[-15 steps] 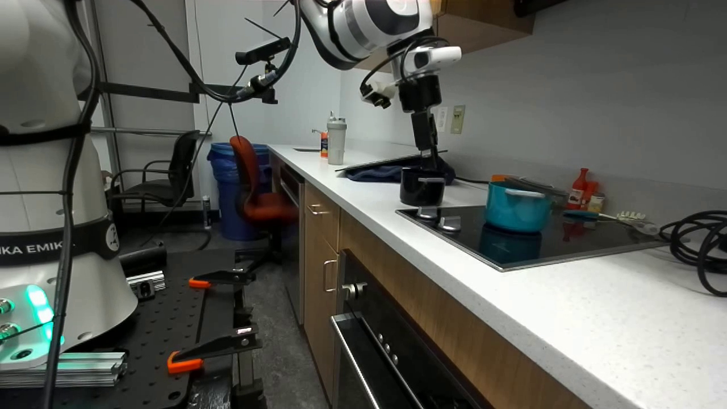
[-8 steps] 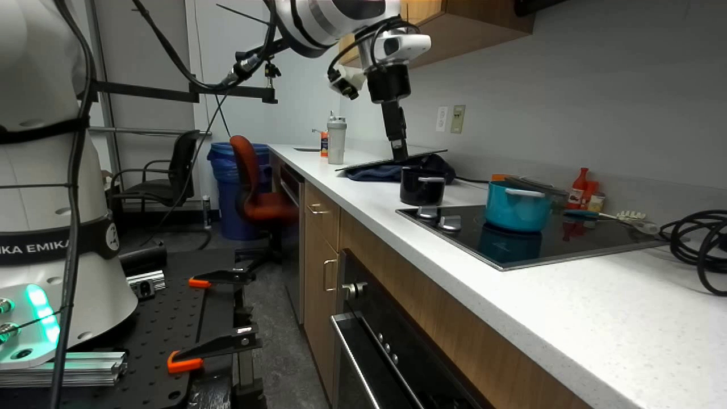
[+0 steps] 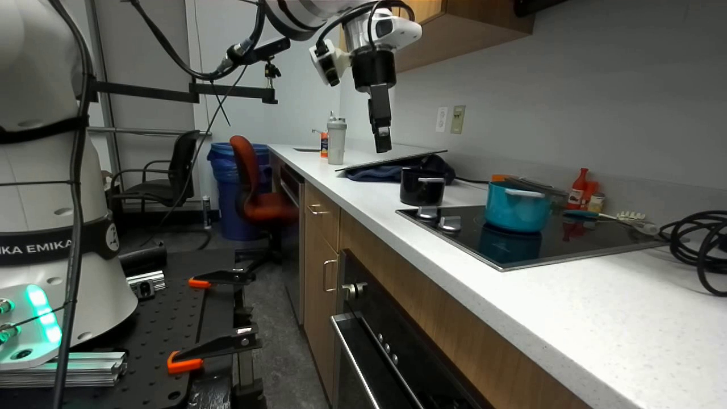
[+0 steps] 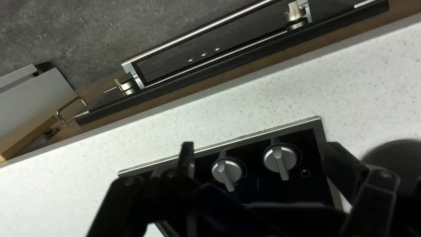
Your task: Transfer the lid from the black pot to the blue pot
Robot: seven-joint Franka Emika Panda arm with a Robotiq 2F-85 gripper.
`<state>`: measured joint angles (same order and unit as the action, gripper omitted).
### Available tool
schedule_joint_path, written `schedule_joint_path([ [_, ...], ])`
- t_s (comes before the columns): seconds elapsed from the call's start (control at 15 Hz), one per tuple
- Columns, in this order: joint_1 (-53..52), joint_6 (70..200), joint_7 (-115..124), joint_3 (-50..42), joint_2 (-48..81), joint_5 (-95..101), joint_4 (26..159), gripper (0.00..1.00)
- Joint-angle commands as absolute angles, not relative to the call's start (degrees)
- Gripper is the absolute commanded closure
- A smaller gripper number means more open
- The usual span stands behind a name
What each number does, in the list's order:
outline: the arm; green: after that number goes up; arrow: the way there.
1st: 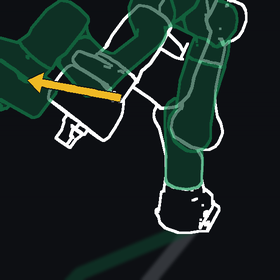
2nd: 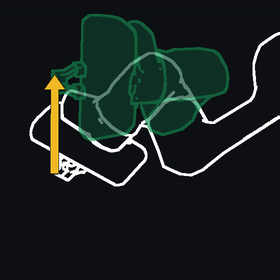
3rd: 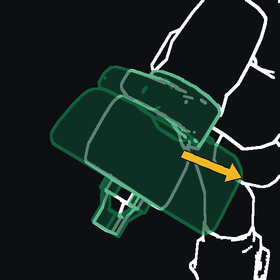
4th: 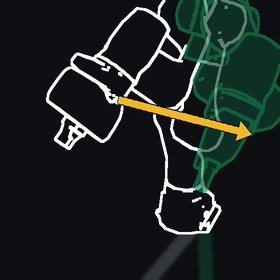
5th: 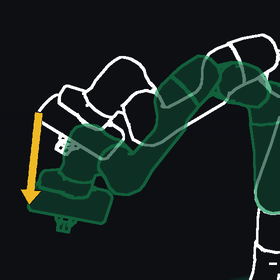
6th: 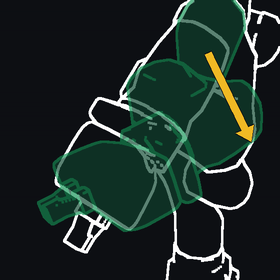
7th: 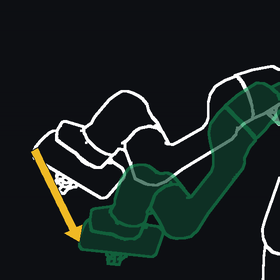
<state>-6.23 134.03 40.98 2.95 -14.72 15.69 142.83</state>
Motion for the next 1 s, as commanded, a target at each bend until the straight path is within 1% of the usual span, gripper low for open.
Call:
schedule_joint_path([
  [0.0,-4.3,131.4,35.6,4.6,-17.7,13.5,143.8,0.0],
  [0.8,-1.9,136.0,33.7,6.2,-18.7,15.2,144.5,0.0],
  [0.93,-1.7,134.3,34.5,6.7,-16.8,14.9,142.9,0.0],
])
